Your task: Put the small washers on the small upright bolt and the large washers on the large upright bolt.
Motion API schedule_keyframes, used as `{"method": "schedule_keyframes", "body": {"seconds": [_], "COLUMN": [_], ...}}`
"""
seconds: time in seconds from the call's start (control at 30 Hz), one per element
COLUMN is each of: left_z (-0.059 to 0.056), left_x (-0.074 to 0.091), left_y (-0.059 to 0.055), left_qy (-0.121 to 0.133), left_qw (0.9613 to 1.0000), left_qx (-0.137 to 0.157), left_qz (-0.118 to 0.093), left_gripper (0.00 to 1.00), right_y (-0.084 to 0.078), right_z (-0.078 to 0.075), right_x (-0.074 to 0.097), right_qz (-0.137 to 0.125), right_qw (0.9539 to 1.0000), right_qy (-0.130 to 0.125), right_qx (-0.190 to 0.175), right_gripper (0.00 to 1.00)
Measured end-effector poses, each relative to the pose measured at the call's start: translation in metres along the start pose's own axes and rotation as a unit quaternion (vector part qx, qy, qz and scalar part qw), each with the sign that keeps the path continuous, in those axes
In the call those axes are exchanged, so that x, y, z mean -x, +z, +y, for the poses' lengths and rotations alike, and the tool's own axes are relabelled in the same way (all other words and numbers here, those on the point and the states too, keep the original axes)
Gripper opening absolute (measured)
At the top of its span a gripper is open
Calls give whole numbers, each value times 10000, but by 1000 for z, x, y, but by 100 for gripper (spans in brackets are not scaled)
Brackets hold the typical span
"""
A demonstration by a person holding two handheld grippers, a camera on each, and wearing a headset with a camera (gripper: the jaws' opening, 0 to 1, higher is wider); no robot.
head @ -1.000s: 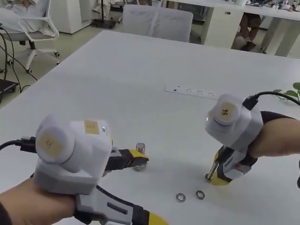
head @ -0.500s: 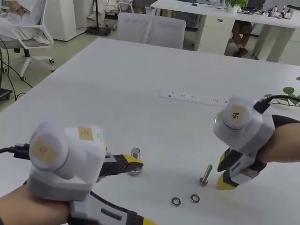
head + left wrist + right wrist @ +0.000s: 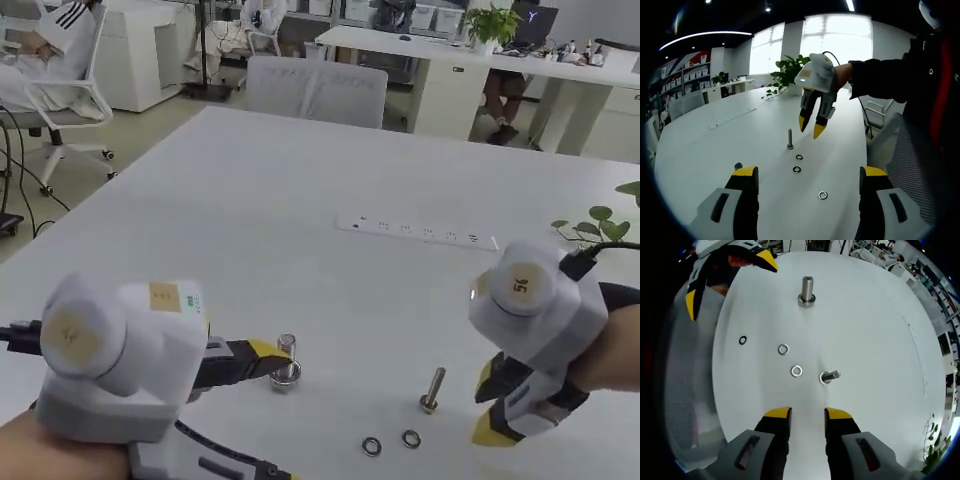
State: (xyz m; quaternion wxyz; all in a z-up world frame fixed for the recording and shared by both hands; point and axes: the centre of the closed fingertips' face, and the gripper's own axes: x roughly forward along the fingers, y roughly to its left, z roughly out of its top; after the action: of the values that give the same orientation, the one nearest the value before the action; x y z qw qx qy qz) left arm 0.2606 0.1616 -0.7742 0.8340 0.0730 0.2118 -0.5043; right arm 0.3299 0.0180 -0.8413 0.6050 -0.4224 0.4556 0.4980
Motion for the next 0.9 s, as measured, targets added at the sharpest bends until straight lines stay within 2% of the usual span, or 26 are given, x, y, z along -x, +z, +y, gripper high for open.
{"method": "schedule_keyframes", "body": {"seconds": [0.17, 0.43, 0.7, 0.9], "left_z": [-1, 2, -4, -8], "left_x": [7, 20, 27, 29], "left_y": [1, 3, -4, -3], "left_qy": [65, 204, 260, 277], "left_qw": [10000, 9998, 9996, 9996], "left_qx": [-22, -37, -39, -23], "left_qz": [-24, -83, -37, -91], "left_gripper": [83, 83, 82, 82], "right_y": [2, 12, 23, 42], "right_z": [15, 50, 70, 83], "right_x": [2, -3, -10, -12], "right_qz": [-73, -159, -174, -212], "right_qw": [10000, 9994, 9985, 9966], "right_qy": [26, 199, 327, 407], "right_qx": [41, 226, 408, 686], "right_gripper": [28, 28, 28, 28]}}
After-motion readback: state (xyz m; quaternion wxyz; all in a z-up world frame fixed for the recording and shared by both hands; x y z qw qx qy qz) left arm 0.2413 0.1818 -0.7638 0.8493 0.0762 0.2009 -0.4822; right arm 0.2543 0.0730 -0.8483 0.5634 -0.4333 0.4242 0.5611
